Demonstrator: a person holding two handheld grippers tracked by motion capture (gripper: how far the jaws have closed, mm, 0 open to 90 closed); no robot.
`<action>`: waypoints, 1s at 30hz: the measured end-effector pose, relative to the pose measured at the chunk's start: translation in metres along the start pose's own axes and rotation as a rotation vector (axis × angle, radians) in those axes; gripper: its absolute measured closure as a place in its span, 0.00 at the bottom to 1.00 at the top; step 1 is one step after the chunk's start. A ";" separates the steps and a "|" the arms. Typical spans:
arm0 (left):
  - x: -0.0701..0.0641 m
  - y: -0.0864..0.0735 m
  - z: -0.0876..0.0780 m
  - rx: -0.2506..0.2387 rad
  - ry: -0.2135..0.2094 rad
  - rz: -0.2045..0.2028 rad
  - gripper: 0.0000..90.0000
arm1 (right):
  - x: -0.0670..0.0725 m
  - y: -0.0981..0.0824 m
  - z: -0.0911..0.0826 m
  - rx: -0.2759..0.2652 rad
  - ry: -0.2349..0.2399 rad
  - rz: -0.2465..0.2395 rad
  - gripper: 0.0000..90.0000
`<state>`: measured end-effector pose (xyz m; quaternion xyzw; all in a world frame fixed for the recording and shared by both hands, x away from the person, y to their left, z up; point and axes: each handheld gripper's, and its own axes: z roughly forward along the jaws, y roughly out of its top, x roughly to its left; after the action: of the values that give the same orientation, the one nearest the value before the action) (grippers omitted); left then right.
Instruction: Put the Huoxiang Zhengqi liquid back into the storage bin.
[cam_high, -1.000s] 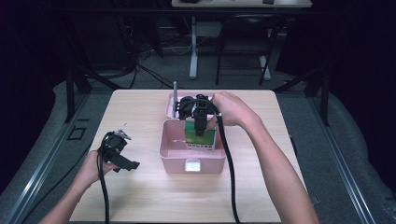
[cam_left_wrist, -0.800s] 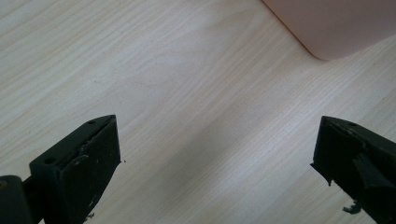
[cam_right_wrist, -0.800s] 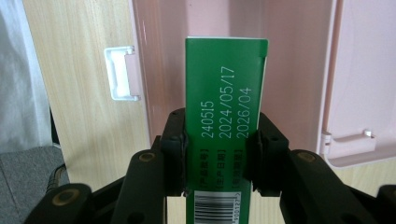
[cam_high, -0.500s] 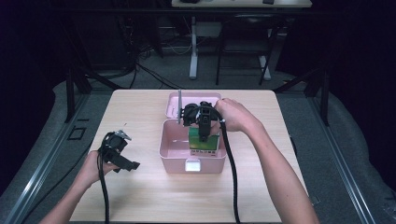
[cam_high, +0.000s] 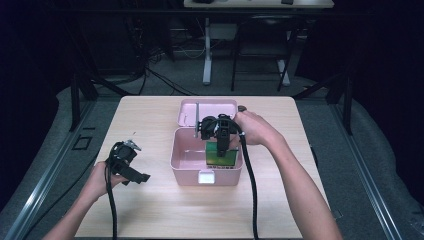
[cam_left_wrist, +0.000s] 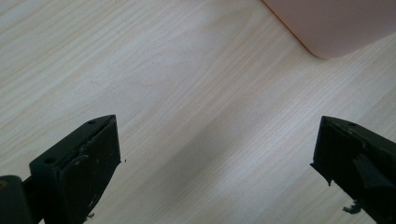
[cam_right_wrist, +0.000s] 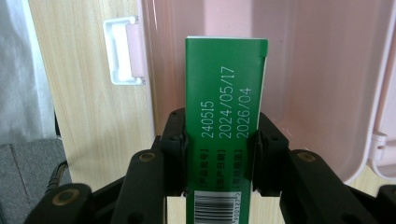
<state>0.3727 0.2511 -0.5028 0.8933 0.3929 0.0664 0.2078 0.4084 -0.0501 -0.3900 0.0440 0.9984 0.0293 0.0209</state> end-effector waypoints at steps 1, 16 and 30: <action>0.000 0.000 0.000 0.000 0.000 0.000 0.01 | 0.000 0.000 0.001 0.000 0.002 -0.006 0.70; 0.000 -0.001 0.002 0.007 -0.003 -0.001 0.01 | 0.000 -0.003 0.023 0.019 0.032 -0.010 0.70; 0.000 0.000 0.002 0.008 -0.001 0.000 0.01 | -0.002 -0.011 0.038 0.009 0.053 -0.018 0.70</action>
<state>0.3731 0.2506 -0.5049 0.8942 0.3930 0.0642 0.2047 0.4112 -0.0592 -0.4288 0.0344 0.9991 0.0258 -0.0053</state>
